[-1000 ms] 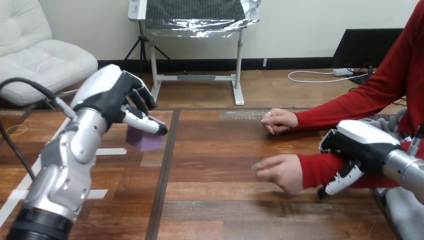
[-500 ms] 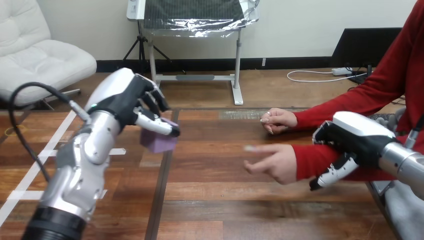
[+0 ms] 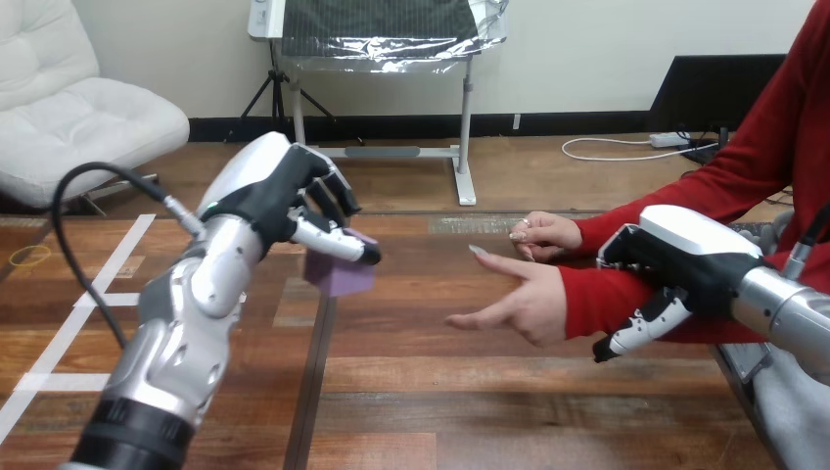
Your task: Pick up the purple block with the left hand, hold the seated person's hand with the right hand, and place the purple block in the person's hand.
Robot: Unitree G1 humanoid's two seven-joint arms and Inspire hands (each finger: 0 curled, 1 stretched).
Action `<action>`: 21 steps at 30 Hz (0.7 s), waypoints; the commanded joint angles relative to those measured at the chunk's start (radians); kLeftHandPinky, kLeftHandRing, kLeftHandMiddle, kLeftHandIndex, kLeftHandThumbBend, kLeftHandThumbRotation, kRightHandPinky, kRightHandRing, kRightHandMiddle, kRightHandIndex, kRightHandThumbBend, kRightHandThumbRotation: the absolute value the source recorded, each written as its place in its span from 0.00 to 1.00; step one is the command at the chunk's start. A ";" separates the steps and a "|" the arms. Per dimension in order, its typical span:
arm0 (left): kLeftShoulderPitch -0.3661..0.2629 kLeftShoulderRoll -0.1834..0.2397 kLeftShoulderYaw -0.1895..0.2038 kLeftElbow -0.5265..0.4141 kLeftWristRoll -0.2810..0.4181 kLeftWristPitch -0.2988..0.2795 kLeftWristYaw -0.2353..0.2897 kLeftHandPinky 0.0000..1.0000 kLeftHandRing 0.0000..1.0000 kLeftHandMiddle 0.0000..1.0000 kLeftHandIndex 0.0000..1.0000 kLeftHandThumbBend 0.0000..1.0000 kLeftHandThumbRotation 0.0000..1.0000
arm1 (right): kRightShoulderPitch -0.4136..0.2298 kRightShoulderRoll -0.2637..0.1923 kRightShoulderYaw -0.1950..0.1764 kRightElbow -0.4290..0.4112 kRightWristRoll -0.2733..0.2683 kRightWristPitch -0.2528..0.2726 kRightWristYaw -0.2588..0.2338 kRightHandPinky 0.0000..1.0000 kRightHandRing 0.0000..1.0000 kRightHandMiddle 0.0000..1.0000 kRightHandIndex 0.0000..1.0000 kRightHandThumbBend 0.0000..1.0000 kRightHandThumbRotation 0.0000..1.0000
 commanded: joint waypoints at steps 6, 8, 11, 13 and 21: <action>-0.130 -0.036 -0.008 0.038 0.001 -0.032 0.027 0.34 0.39 0.45 0.44 0.81 0.00 | -0.020 0.046 -0.038 -0.112 0.054 0.028 0.038 0.28 0.28 0.32 0.33 0.90 0.24; -0.134 -0.041 -0.009 0.046 -0.001 -0.035 0.027 0.34 0.39 0.45 0.43 0.81 0.00 | -0.019 0.047 -0.038 -0.124 0.057 0.035 0.045 0.28 0.29 0.33 0.33 0.90 0.25; -0.144 -0.050 -0.014 0.063 0.001 -0.044 0.031 0.34 0.40 0.45 0.43 0.81 0.00 | -0.014 0.055 -0.043 -0.137 0.072 0.044 0.051 0.28 0.29 0.32 0.34 0.90 0.26; -0.153 -0.057 -0.017 0.078 0.001 -0.052 0.036 0.34 0.40 0.45 0.43 0.81 0.00 | -0.013 0.059 -0.044 -0.145 0.079 0.050 0.057 0.28 0.29 0.32 0.34 0.90 0.26; -0.182 -0.086 -0.027 0.128 0.004 -0.074 0.049 0.35 0.40 0.45 0.43 0.81 0.00 | -0.009 0.072 -0.044 -0.178 0.087 0.070 0.067 0.27 0.28 0.33 0.34 0.89 0.23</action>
